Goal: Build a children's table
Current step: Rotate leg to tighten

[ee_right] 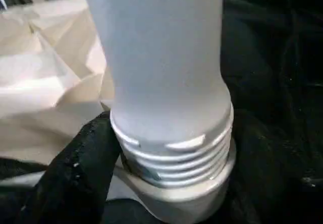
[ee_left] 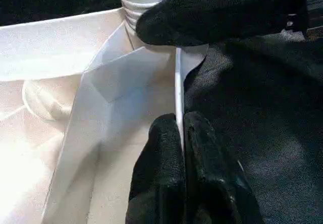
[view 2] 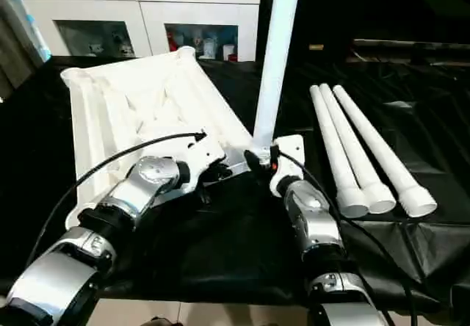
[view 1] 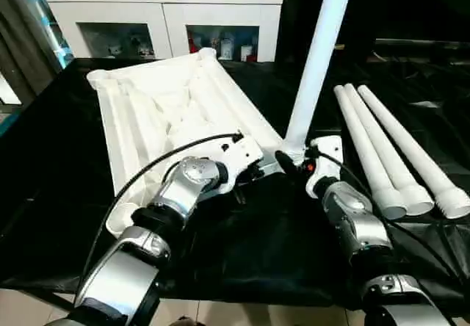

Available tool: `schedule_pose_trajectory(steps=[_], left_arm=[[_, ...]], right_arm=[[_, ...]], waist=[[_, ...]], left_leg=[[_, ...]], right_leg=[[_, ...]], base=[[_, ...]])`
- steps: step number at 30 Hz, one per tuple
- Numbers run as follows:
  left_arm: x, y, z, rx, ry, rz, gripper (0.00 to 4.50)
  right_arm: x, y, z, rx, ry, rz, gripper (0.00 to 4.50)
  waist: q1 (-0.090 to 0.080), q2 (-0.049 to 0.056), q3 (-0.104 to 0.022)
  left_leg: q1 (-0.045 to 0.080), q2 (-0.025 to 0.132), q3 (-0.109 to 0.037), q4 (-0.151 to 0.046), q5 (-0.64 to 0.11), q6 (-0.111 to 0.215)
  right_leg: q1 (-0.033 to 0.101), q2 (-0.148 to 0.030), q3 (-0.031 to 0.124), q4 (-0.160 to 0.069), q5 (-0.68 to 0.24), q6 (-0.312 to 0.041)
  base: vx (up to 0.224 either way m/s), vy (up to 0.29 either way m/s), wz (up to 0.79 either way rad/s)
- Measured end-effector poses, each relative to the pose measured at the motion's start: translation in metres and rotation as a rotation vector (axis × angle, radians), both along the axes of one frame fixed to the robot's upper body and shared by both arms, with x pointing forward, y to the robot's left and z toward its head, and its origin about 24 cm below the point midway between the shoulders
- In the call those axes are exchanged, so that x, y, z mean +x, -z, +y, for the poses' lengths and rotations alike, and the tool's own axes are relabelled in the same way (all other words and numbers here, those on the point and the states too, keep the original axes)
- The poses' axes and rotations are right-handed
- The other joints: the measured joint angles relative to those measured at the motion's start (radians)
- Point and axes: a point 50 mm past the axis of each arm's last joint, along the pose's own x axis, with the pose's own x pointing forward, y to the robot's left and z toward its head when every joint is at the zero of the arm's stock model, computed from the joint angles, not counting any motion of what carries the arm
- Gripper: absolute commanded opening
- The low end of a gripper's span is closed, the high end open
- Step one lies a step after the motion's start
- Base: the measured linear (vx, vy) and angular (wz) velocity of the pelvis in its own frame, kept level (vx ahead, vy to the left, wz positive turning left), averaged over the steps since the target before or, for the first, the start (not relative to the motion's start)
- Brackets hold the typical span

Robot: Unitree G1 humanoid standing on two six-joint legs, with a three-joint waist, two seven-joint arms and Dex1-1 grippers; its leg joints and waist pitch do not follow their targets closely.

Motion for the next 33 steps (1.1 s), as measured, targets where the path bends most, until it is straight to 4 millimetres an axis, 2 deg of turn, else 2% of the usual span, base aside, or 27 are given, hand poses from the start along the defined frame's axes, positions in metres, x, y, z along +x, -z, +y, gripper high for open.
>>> schedule_pose_trajectory(steps=[5, 10, 19, 25, 33], left_arm=[[-0.002, -0.001, 0.002, -0.006, 0.048, 0.005, 0.00], [-0.010, -0.001, 0.020, -0.017, 0.161, 0.038, 0.00], [-0.025, -0.002, 0.030, -0.015, 0.332, 0.080, 0.00], [-0.025, -0.003, 0.032, -0.011, 0.340, 0.079, 0.00], [-0.026, -0.003, 0.034, -0.010, 0.341, 0.078, 0.00]], right_arm=[[-0.008, 0.000, -0.011, -0.035, -0.089, -0.022, 3.86], [-0.028, -0.006, -0.035, -0.074, -0.326, -0.011, 3.86], [-0.032, -0.024, -0.041, -0.133, -0.575, -0.020, 3.86], [-0.030, -0.029, -0.040, -0.170, -0.626, -0.017, 3.86], [-0.032, -0.027, -0.039, -0.186, -0.664, -0.002, 3.24]], waist=[[0.002, 0.001, 0.000], [0.013, 0.003, 0.000], [0.030, 0.003, 0.000], [0.032, 0.002, 0.000], [0.031, 0.002, 0.000]], left_leg=[[-0.001, 0.000, 0.000, -0.001, -0.001, 0.002], [-0.002, 0.001, 0.000, -0.003, -0.001, 0.002], [-0.005, 0.001, 0.001, -0.003, 0.000, 0.003], [-0.009, 0.001, 0.001, -0.003, 0.000, 0.004], [-0.009, 0.001, 0.001, -0.003, 0.000, 0.005]], right_leg=[[-0.001, -0.001, -0.001, -0.001, -0.001, 0.001], [-0.002, -0.001, -0.004, 0.000, -0.002, 0.003], [-0.004, -0.001, -0.004, 0.000, -0.002, 0.003], [-0.009, -0.001, -0.005, 0.000, -0.002, 0.003], [-0.009, -0.001, -0.005, 0.001, -0.002, 0.003]], base=[[0.000, 0.000, 0.00], [0.000, 0.000, 0.00], [0.000, 0.000, 0.00], [0.000, 0.000, 0.00], [0.000, 0.000, 0.00]])
